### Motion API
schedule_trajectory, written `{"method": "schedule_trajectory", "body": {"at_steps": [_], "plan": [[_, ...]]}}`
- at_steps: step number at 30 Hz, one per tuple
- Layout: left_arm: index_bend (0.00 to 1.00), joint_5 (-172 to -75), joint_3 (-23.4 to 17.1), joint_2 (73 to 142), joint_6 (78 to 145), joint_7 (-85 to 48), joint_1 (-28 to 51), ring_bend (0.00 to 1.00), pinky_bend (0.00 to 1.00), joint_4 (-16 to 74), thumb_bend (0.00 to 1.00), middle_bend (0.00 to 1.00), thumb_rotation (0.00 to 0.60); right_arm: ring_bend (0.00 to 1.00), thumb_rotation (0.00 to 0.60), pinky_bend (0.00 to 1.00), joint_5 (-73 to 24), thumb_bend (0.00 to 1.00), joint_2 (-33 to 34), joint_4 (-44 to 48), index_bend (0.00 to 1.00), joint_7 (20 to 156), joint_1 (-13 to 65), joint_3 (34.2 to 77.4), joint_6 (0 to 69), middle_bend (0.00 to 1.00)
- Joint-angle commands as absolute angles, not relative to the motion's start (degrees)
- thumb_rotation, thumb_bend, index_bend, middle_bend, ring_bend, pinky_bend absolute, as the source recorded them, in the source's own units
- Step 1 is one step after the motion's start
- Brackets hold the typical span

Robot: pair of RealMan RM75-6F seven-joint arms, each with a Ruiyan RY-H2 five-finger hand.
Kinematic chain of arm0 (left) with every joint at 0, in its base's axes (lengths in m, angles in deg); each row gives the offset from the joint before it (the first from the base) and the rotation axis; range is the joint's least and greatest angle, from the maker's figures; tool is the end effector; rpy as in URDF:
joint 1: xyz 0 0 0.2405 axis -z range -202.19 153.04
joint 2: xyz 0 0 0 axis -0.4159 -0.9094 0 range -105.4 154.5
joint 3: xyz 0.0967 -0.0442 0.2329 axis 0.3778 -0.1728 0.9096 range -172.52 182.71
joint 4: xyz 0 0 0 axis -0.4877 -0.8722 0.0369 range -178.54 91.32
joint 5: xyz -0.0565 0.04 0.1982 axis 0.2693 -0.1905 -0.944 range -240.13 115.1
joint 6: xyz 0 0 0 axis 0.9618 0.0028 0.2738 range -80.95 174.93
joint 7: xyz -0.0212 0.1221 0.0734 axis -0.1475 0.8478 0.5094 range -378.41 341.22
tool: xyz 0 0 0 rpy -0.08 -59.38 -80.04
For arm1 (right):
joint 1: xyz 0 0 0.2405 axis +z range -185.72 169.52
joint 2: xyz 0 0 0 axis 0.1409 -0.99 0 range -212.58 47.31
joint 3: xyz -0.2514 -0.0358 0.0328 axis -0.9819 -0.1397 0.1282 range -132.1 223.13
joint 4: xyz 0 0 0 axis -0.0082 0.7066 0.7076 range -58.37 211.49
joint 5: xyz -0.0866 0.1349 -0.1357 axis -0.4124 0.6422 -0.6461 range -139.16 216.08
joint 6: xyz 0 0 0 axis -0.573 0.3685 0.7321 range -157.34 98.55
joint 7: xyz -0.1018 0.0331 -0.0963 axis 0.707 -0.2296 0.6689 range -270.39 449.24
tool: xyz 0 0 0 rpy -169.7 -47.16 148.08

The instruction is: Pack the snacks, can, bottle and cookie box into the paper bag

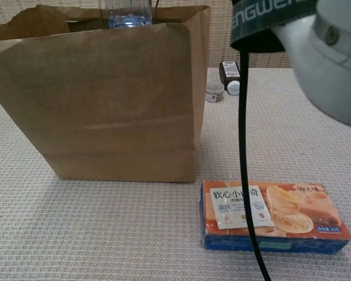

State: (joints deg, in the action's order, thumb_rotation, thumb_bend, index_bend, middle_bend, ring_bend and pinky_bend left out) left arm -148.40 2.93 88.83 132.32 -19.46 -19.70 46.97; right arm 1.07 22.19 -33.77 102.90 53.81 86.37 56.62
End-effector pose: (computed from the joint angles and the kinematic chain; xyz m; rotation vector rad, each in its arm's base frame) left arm -0.3177 0.1792 0.1603 -1.3882 -0.8988 -0.8929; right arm 0.0852 -0.3221 0.0424 1.0823 -1.7019 1.8288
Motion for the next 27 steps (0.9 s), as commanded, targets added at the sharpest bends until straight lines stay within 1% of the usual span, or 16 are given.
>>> {"method": "schedule_trajectory", "body": {"at_steps": [1, 2, 3, 4, 5, 7, 10, 19, 23, 27], "plan": [[0.04, -148.39, 2.93, 88.83, 132.33, -19.45, -19.71, 0.0, 0.0, 46.97, 0.36, 0.0, 0.6, 0.31, 0.6, 0.43, 3.04, 0.37, 20.8, -35.13, 0.26, 104.52, 53.23, 85.62, 54.06, 0.42], [0.04, -148.4, 2.93, 88.84, 132.34, -19.43, -19.72, 0.0, 0.0, 46.97, 0.36, 0.0, 0.6, 0.26, 0.6, 0.38, 3.65, 0.36, 20.3, -35.5, 0.18, 105.03, 53.12, 85.63, 53.5, 0.37], [0.04, -148.4, 2.93, 88.84, 132.35, -19.42, -19.72, 0.0, 0.0, 46.98, 0.36, 0.0, 0.6, 0.18, 0.6, 0.3, 4.18, 0.32, 19.88, -35.82, 0.07, 105.51, 53.04, 85.71, 53.13, 0.29], [0.04, -148.4, 2.93, 88.85, 132.35, -19.4, -19.73, 0.0, 0.0, 46.99, 0.36, 0.0, 0.6, 0.12, 0.6, 0.24, 4.73, 0.29, 19.38, -36.14, 0.02, 106.08, 52.91, 85.77, 52.88, 0.23], [0.04, -148.39, 2.93, 88.86, 132.36, -19.4, -19.74, 0.0, 0.0, 46.97, 0.36, 0.0, 0.6, 0.1, 0.6, 0.21, 4.87, 0.28, 19.13, -36.25, 0.0, 106.36, 52.82, 85.86, 52.96, 0.21], [0.04, -148.39, 2.92, 88.87, 132.38, -19.35, -19.74, 0.0, 0.0, 46.98, 0.36, 0.0, 0.6, 0.06, 0.6, 0.17, 4.85, 0.26, 18.8, -36.41, 0.0, 106.63, 52.58, 85.95, 53.33, 0.16], [0.04, -148.37, 2.91, 88.88, 132.37, -19.3, -19.75, 0.0, 0.0, 46.99, 0.36, 0.0, 0.6, 0.04, 0.6, 0.15, 5.33, 0.25, 18.13, -36.96, 0.0, 106.8, 52.01, 86.18, 53.46, 0.14], [0.04, -148.27, 2.86, 88.9, 132.35, -18.94, -19.74, 0.0, 0.0, 47.13, 0.36, 0.0, 0.6, 0.04, 0.6, 0.13, 6.27, 0.24, 15.73, -40.2, 0.0, 106.1, 50.4, 86.99, 52.56, 0.13], [0.04, -148.22, 2.86, 88.9, 132.37, -18.99, -19.78, 0.0, 0.0, 47.14, 0.36, 0.0, 0.6, 0.04, 0.6, 0.13, 6.72, 0.24, 13.22, -44.07, 0.0, 105.97, 48.93, 87.29, 51.98, 0.13], [0.04, -148.22, 2.87, 88.9, 132.43, -19.1, -19.84, 0.0, 0.0, 47.11, 0.36, 0.0, 0.6, 0.04, 0.6, 0.13, 7.35, 0.24, 8.74, -48.46, 0.0, 109.2, 46.98, 86.45, 52.97, 0.13]]}}
